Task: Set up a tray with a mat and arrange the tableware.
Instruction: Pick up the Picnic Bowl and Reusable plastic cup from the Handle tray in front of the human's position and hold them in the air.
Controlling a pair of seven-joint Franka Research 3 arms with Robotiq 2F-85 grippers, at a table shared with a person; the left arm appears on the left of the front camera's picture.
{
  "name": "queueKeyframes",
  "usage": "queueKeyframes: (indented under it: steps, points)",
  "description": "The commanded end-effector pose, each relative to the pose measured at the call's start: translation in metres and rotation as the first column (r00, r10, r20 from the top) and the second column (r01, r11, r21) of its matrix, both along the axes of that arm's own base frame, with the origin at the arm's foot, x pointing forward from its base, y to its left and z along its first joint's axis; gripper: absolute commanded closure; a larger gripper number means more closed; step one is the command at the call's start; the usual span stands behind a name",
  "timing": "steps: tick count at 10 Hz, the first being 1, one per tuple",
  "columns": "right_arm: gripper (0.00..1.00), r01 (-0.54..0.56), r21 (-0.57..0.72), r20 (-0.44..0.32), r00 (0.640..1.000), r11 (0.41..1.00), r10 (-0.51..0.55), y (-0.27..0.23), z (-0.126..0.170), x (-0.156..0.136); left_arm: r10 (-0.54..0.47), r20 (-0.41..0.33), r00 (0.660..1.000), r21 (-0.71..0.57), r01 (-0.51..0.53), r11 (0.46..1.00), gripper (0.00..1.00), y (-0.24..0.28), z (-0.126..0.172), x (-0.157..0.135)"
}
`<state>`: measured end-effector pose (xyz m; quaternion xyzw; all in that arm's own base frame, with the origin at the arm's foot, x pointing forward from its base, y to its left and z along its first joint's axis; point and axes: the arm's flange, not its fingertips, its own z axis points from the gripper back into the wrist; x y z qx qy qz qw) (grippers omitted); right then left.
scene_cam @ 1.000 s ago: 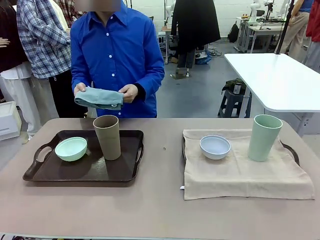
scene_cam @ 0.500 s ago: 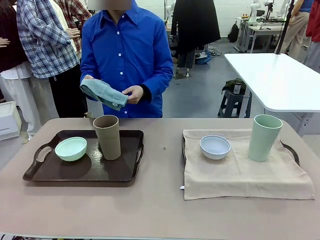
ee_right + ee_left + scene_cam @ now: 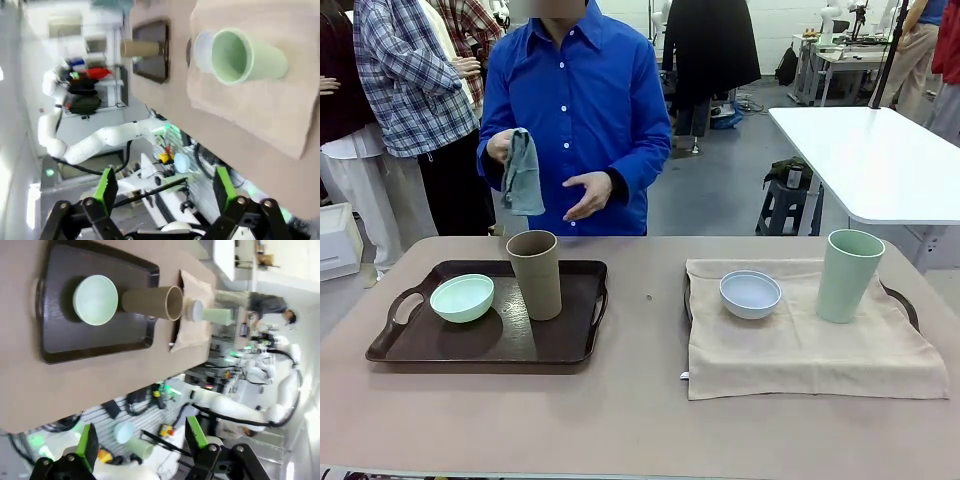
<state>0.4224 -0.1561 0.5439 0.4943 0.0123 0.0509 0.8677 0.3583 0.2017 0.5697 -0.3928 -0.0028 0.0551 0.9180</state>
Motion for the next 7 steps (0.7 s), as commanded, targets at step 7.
queueKeyframes:
  steps: [7]
  points:
    - [0.0,-0.116,-0.229,0.506,0.834,0.966,0.221,0.228,0.022,0.048,-0.01,0.178,0.984,0.452,-0.073,0.889,0.08,-0.094,0.066,-0.051]
